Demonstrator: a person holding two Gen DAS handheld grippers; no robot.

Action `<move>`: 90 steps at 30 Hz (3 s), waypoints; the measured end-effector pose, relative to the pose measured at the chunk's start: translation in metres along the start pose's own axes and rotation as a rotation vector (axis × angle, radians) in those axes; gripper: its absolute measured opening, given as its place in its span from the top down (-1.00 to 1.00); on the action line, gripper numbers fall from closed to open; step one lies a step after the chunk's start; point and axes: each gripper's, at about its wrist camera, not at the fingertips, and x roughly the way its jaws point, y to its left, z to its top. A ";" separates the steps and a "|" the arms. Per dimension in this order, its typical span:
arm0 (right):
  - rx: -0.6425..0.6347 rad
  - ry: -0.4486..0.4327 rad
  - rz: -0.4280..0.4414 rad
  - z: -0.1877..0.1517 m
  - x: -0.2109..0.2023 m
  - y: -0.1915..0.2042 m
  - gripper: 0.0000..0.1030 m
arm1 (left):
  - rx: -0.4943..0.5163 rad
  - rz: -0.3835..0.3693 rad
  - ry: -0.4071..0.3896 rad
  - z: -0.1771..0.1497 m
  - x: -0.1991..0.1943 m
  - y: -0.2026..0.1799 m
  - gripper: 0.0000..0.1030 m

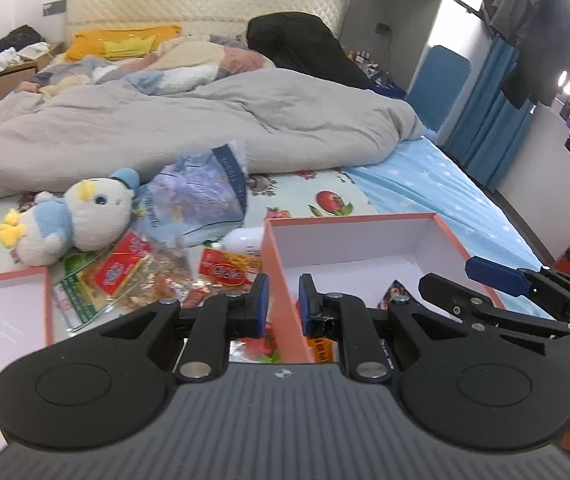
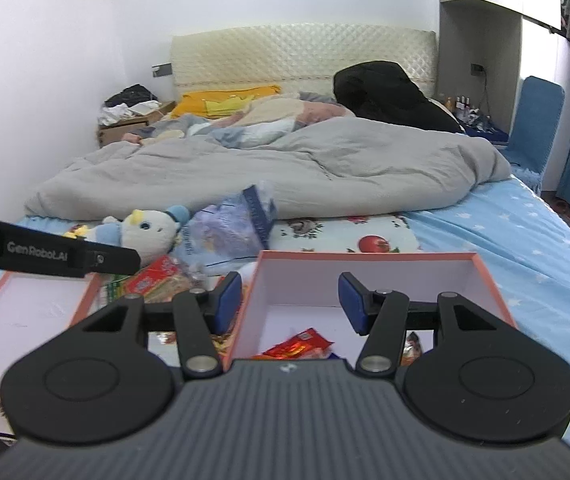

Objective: Organize snacks

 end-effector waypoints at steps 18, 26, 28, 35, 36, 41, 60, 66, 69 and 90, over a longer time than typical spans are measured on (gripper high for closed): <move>0.042 0.038 0.106 -0.051 -0.041 0.062 -0.09 | -0.136 0.081 0.027 -0.079 -0.067 0.063 0.64; 0.033 0.048 0.127 -0.081 -0.050 0.088 -0.09 | -0.171 0.111 0.036 -0.117 -0.077 0.080 0.64; 0.036 0.054 0.129 -0.086 -0.051 0.092 -0.09 | -0.199 0.098 0.038 -0.124 -0.077 0.086 0.54; -0.002 0.080 0.113 -0.098 -0.043 0.106 -0.09 | -0.266 0.082 0.036 -0.139 -0.063 0.110 0.16; -0.009 0.085 0.111 -0.100 -0.040 0.108 -0.09 | -0.276 0.082 0.041 -0.140 -0.058 0.114 0.15; -0.068 0.118 0.101 -0.106 -0.014 0.120 -0.09 | -0.328 0.073 0.068 -0.143 -0.024 0.136 0.05; -0.083 0.205 0.078 -0.120 0.119 0.136 -0.09 | -0.366 0.006 0.159 -0.122 0.134 0.195 -0.20; -0.048 0.229 0.041 -0.126 0.160 0.131 -0.09 | -0.367 -0.032 0.182 -0.119 0.176 0.212 -0.22; -0.040 0.250 0.023 -0.126 0.178 0.128 -0.09 | -0.396 -0.037 0.182 -0.114 0.194 0.223 -0.22; 0.020 0.206 -0.039 -0.100 0.274 0.119 -0.59 | -0.684 -0.176 0.088 -0.084 0.250 0.272 -0.45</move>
